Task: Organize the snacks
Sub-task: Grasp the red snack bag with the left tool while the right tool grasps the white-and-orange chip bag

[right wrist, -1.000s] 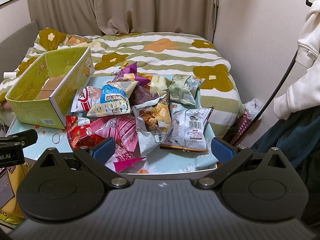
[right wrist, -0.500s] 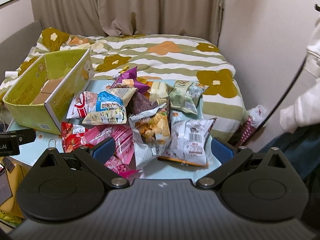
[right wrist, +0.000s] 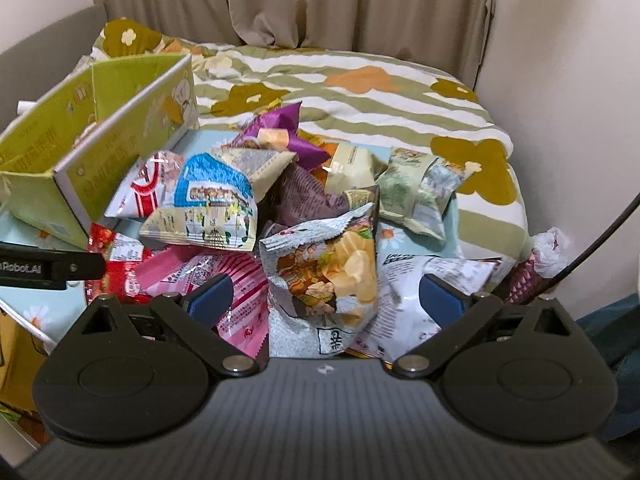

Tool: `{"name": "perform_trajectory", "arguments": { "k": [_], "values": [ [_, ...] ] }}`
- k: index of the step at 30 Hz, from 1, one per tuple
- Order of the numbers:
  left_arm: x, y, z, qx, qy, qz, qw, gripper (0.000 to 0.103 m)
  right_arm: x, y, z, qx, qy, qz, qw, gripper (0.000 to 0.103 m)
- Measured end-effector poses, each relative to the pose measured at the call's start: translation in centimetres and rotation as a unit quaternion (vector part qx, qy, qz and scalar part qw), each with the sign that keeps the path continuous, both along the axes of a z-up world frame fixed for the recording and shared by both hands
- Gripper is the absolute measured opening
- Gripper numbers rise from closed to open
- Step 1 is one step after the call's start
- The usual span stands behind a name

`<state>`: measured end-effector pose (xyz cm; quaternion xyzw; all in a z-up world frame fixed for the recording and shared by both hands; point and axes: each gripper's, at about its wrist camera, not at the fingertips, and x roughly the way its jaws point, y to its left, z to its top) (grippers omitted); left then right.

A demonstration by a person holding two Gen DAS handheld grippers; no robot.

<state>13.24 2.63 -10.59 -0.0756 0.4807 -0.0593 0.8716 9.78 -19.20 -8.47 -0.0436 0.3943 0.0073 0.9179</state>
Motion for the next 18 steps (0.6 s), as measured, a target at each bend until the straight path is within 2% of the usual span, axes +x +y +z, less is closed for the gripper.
{"name": "perform_trajectory", "arguments": {
  "k": [7, 10, 12, 18],
  "values": [
    [1.9, 0.2, -2.4, -0.051, 0.031, -0.044, 0.9973, 0.096, 1.5, 0.1, -1.7, 0.003, 0.013, -0.023, 1.0, 0.103],
    [2.5, -0.1, -2.7, -0.063, 0.038, -0.065, 0.9951, 0.09, 2.2, 0.1, -2.3, -0.001, 0.017, -0.038, 0.999, 0.103],
    [2.8, -0.3, -2.9, -0.07, 0.041, -0.08, 0.9935, 0.083, 2.6, -0.1, -2.5, 0.002, 0.018, -0.044, 0.999, 0.103],
    [3.6, -0.1, -3.1, -0.081, 0.05, -0.098, 0.9906, 0.073, 3.6, -0.4, -3.3, -0.001, 0.02, -0.055, 0.998, 0.103]
  ]
}}
